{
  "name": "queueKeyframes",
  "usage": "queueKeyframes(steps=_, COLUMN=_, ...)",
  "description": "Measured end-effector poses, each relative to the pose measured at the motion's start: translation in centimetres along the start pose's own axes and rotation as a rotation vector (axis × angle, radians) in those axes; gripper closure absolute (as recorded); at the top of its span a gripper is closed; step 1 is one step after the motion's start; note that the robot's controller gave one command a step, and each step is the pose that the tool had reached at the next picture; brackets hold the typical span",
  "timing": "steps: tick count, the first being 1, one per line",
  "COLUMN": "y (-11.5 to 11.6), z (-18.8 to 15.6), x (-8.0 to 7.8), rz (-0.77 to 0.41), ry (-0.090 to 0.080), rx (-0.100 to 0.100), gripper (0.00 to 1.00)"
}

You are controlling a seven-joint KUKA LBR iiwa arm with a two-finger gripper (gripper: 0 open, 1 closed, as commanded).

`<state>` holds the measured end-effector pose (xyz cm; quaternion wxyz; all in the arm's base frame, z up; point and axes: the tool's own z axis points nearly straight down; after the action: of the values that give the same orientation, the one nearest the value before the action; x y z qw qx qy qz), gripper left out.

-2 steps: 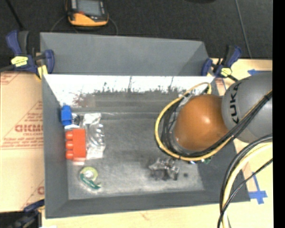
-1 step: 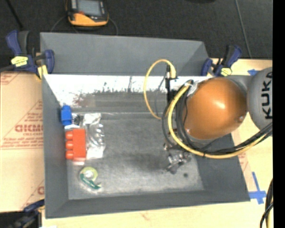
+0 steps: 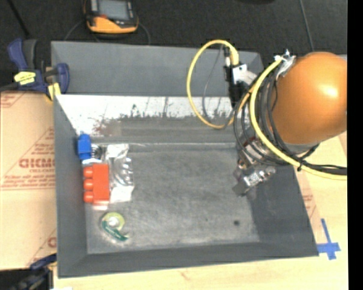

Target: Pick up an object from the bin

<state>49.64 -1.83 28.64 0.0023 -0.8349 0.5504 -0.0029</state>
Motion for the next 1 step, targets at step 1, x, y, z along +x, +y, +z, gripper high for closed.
queueKeyframes(steps=1, y=0.73, z=7.47, x=-2.17, rz=-0.411, ry=-0.009, rx=-0.008, gripper=1.00)
